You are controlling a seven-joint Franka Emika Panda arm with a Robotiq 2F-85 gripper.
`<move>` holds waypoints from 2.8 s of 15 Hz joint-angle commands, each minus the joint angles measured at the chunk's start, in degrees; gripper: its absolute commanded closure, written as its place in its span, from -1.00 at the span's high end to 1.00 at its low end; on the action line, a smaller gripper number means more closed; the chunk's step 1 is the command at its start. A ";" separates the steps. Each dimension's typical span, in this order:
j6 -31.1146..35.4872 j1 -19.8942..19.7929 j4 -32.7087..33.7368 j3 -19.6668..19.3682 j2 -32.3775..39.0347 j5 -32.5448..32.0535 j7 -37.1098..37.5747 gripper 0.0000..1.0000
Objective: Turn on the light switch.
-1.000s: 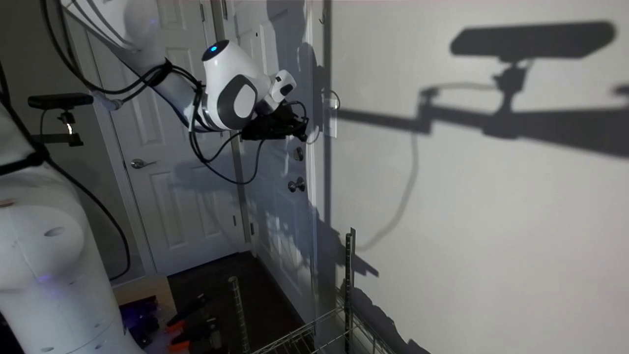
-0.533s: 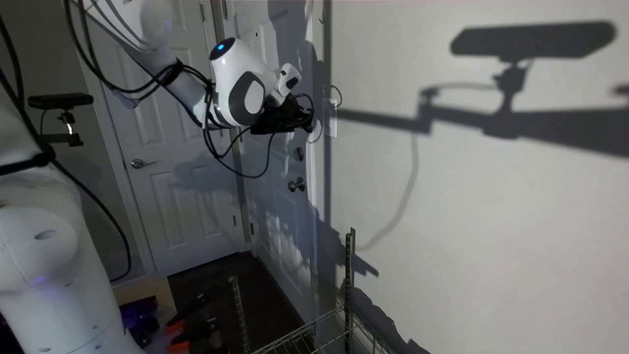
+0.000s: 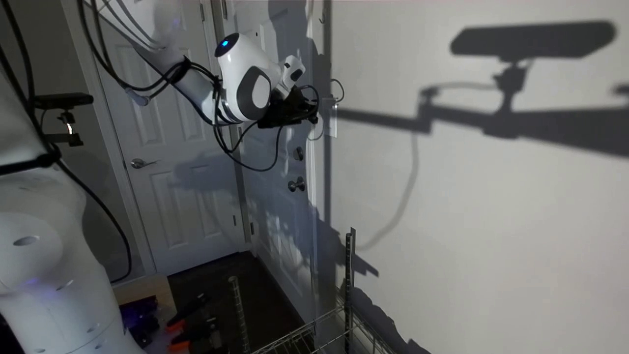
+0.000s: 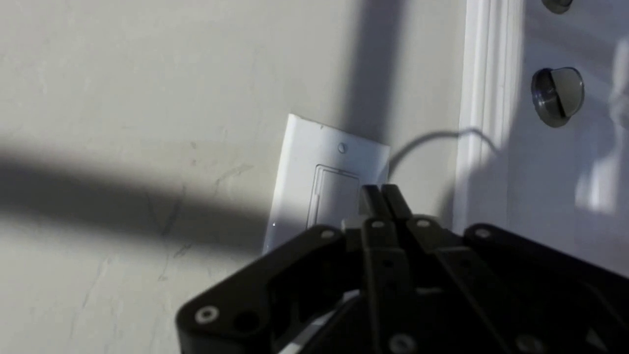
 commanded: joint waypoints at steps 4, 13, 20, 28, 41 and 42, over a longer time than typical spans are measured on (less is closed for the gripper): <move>0.97 -9.01 4.53 7.64 3.27 -0.93 -1.83 -0.88; 0.78 -17.54 7.18 15.63 4.26 -1.06 -2.08 -0.88; -0.76 -27.04 7.96 24.80 4.79 -0.87 -1.73 -0.88; -0.77 -35.29 7.20 35.92 3.39 -0.70 -1.19 -0.88; -5.79 -65.04 11.27 64.08 -2.32 -0.30 2.36 -0.88; -7.28 -65.69 11.34 65.66 -1.87 0.18 2.49 -0.88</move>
